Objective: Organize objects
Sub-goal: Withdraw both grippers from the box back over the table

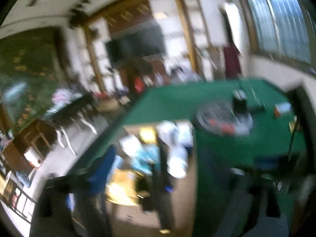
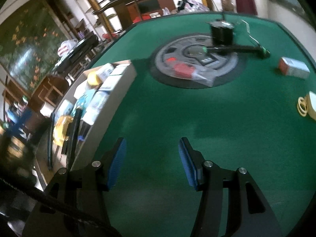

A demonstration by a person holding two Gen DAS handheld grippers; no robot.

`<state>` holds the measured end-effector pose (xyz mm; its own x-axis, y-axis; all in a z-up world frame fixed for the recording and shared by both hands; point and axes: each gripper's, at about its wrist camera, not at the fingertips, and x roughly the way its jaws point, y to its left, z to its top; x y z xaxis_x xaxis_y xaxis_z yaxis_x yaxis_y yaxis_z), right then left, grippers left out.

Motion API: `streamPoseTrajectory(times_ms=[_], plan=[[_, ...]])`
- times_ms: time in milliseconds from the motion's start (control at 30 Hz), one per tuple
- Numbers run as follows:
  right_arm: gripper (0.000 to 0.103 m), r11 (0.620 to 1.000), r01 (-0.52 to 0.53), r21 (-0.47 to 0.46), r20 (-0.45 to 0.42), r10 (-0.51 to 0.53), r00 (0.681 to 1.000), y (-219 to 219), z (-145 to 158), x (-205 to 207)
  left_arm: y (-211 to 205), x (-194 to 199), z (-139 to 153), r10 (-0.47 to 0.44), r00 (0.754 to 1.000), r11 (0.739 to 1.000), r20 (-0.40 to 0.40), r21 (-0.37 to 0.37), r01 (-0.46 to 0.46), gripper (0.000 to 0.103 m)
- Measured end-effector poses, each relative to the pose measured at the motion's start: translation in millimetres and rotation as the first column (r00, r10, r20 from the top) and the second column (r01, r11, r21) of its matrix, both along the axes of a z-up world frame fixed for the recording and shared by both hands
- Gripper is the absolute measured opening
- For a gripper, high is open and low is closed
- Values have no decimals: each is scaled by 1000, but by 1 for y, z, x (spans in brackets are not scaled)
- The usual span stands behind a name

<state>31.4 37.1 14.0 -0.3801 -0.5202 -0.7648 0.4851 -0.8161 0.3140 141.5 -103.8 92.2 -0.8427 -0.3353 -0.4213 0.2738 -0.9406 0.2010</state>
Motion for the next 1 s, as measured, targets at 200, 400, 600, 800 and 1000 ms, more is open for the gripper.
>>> streamPoseTrajectory(times_ms=[200,400,600,800,1000], plan=[[54,996,-73,51,-67,77,995,-42,8,31,-41,17,6,90,996,989,-8,116,-89,102],[54,987,-110,119,-135,126,983,-72,16,60,-77,32,-4,170,985,966,29,193,-172,102],[54,978,-133,162,-173,160,972,-101,22,79,-104,48,-11,237,970,941,48,237,-241,102],[54,960,-149,238,-238,206,949,-129,24,98,-121,54,-19,241,968,931,71,264,-252,102],[54,950,-137,279,-245,208,947,-143,20,99,-132,57,-25,238,967,920,87,298,-253,102]])
